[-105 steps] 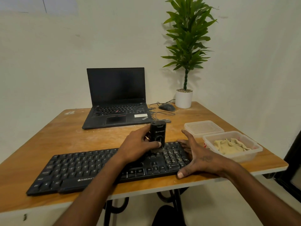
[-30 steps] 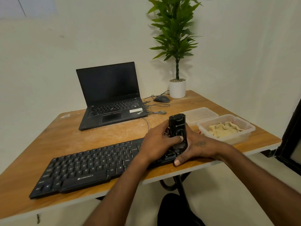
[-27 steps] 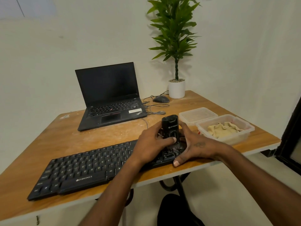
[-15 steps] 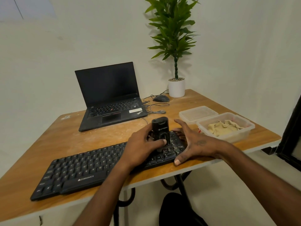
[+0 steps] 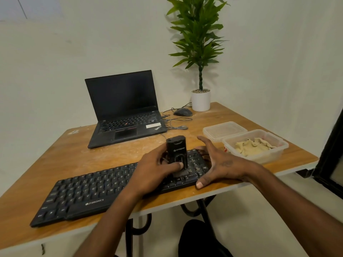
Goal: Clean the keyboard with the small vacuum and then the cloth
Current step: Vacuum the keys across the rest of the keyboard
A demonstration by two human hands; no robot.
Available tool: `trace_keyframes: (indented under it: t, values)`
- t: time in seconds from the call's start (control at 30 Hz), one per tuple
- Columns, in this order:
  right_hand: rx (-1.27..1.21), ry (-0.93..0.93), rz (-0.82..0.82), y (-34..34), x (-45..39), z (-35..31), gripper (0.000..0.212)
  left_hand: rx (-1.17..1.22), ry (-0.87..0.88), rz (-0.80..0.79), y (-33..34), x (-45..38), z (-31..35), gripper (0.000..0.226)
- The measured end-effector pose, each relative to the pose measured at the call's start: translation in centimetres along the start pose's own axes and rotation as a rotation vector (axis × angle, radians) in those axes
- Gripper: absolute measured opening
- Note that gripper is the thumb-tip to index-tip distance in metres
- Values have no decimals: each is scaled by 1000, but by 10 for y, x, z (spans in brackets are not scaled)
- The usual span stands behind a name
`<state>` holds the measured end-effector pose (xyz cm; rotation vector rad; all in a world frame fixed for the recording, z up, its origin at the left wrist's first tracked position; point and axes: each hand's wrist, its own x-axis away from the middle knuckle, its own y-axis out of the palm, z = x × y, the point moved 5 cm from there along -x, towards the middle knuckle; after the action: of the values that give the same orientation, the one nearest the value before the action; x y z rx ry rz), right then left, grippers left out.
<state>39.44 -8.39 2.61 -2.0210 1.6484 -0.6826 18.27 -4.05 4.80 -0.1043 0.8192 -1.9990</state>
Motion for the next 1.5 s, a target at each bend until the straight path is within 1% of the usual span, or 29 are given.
trace_keyframes:
  t: [0.13,0.3,0.43,0.47,0.57,0.67,0.8,0.9,1.07,1.2,1.27,1.4,1.5]
  values:
    - [-5,5,2,0,0,1,141,-12,-22,5,-12,9,-8,47]
    - [-4,-18,1,0,-2,-1,142,-46,67,7,22,-9,17,54]
    - [-28,-51,-7,0,-1,-1,127,6,86,1,44,-22,31,57]
    - [-30,-54,-7,0,0,-1,127,21,79,0,45,-23,31,57]
    - [-38,-60,-6,-1,-2,0,136,64,41,15,38,-19,23,53]
    - [-37,-14,-14,-1,-1,3,143,53,10,15,22,-10,10,46]
    - [-61,-9,-39,-1,0,4,142,30,-5,20,3,0,-1,48]
    - [-79,-9,-64,-2,-1,6,141,51,-13,11,1,2,-3,48]
    - [-72,-10,-90,-3,-3,5,140,21,48,9,19,-3,11,49]
    - [-89,-22,-78,-3,-3,5,134,51,74,-4,35,-7,24,45]
    - [-103,-21,-68,-4,-1,4,132,64,76,-10,40,-7,27,47]
    - [-85,-9,-69,-4,-2,6,140,46,72,-9,30,-1,21,45]
    - [-92,8,-73,-3,-1,6,141,22,45,-15,14,10,7,52]
